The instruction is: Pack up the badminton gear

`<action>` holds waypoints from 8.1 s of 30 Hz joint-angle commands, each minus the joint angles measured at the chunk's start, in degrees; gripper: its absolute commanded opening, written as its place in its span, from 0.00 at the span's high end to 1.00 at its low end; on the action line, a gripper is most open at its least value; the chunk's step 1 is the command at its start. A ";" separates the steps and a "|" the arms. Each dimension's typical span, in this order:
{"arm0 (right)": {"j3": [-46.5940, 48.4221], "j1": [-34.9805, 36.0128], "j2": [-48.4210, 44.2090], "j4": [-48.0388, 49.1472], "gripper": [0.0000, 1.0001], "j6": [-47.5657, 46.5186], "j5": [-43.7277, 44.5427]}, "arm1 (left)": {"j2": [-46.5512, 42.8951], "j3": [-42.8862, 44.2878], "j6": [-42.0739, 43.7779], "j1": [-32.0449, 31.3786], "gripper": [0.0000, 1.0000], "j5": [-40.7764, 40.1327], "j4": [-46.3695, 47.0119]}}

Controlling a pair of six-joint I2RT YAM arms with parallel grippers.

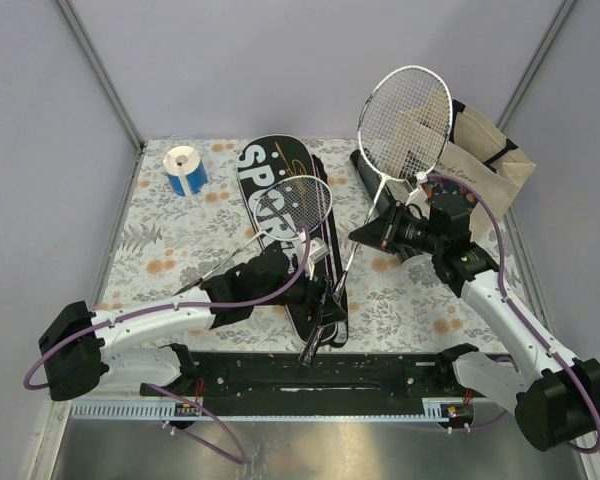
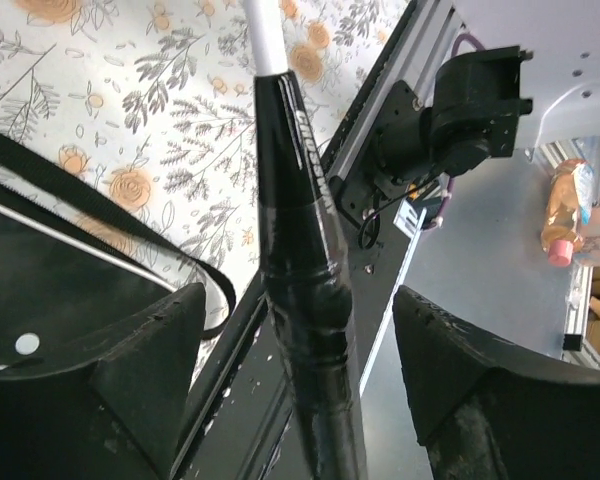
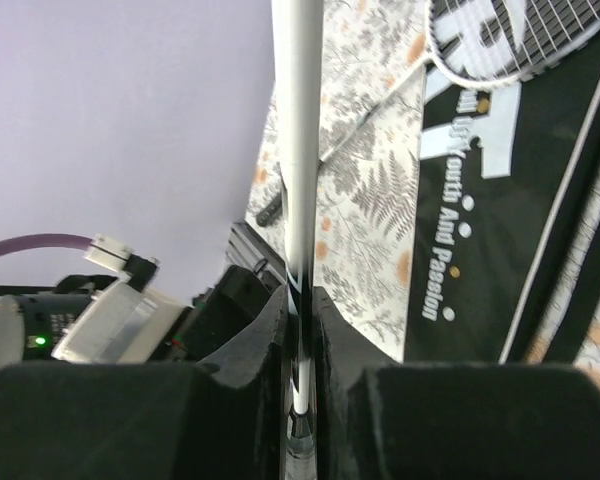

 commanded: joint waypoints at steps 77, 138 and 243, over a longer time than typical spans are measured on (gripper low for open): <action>1.53 -0.31 -7.06 -23.38 1.00 -20.07 18.95 | 32.14 28.68 -16.68 3.85 0.34 -47.32 -21.96; -13.24 1.45 1.46 -8.09 1.00 -9.26 0.49 | 8.87 5.31 -12.99 4.29 1.00 -41.08 -5.89; 15.49 10.50 36.72 -11.85 0.45 -4.06 21.66 | -3.87 3.62 -3.33 13.93 0.39 -38.08 -18.51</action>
